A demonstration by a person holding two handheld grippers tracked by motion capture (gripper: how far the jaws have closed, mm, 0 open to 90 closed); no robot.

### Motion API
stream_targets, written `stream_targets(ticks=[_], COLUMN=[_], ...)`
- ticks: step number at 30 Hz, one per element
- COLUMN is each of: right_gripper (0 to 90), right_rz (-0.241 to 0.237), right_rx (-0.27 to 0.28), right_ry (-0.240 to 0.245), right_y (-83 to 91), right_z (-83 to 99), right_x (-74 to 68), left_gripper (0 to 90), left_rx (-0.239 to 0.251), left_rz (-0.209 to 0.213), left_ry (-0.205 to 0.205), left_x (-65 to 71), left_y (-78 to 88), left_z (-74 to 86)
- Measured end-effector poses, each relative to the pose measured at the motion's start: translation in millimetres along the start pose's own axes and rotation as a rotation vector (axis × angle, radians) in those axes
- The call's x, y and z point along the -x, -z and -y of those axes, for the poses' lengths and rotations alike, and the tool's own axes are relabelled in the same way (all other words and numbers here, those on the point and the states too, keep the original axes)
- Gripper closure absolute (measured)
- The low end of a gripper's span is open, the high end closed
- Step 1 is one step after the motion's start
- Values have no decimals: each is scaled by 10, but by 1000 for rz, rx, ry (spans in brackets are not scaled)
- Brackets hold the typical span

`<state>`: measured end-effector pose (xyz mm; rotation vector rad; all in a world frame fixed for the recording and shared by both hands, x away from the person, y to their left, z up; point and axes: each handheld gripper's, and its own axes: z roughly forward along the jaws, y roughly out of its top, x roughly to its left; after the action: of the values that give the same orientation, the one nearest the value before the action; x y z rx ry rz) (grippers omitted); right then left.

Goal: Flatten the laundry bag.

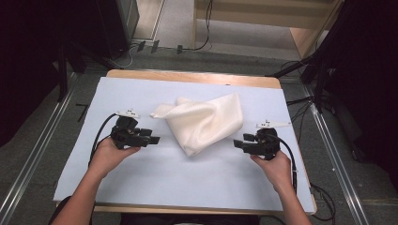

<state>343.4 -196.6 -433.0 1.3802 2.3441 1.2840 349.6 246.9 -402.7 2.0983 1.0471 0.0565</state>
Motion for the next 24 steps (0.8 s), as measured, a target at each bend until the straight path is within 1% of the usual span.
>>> stream_targets(ticks=[2,3,5,6,8,10,12,14,15,17,18,20,24], right_gripper=[465,477,483,503,517,533,562,591,609,617,620,619,623], right_rz=[3,18,22,29,25,24,23,1,-3,3,5,11,16], right_rx=[2,16,20,31,41,46,42,43,48,43,42,33,34], right_ry=[9,26,29,40,32,21,23,19,19,28,26,28,31], right_y=[7,20,29,43,56,60,58,59,58,61,58,52,50], right_z=[-6,-19,-25,-28,-21,-7,11,30,34,38,40,44,48], right_x=[-16,-49,-65,-80,-80,-76,-70,-60,-58,-58,-61,-66,-77], left_gripper=[445,440,438,438,438,438,433,430,428,426,426,426,426], left_rx=[6,8,8,2,-2,-2,2,0,2,0,-3,-5,-6], left_rz=[-4,-6,-5,10,3,-4,-8,-12,-11,-11,-2,0,7], left_ry=[0,3,6,23,20,30,27,13,13,14,19,18,20], left_x=[2,6,8,7,6,2,0,1,2,0,-3,-3,0], left_y=[-1,-7,-13,-25,-34,-41,-44,-45,-49,-56,-71,-81,-84], left_z=[-2,-9,-12,-17,-16,-16,-15,-16,-17,-19,-24,-27,-36])
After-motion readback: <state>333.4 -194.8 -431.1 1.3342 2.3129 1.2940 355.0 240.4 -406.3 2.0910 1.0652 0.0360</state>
